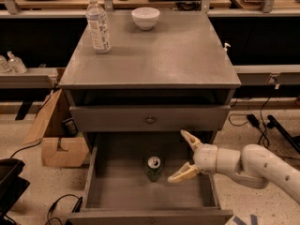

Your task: Pick green can from middle drawer and place on counter

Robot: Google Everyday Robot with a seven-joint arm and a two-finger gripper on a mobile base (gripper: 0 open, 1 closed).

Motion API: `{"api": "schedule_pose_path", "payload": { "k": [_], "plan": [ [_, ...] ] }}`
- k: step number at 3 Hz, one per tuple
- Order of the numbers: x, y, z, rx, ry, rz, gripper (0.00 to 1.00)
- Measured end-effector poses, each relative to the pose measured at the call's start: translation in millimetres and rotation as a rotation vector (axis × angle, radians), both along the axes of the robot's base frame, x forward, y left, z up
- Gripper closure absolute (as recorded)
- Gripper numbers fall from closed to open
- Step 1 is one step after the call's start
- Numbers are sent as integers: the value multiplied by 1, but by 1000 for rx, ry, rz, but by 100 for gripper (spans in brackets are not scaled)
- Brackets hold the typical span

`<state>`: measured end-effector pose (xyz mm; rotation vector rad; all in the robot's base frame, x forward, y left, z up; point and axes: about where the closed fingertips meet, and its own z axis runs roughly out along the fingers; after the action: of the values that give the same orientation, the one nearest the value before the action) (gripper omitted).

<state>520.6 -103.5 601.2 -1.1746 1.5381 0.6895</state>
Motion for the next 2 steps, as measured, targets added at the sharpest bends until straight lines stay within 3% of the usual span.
{"api": "schedule_pose_path", "payload": {
  "k": [2],
  "plan": [
    [27, 35, -103, 107, 34, 61, 0]
  ]
}}
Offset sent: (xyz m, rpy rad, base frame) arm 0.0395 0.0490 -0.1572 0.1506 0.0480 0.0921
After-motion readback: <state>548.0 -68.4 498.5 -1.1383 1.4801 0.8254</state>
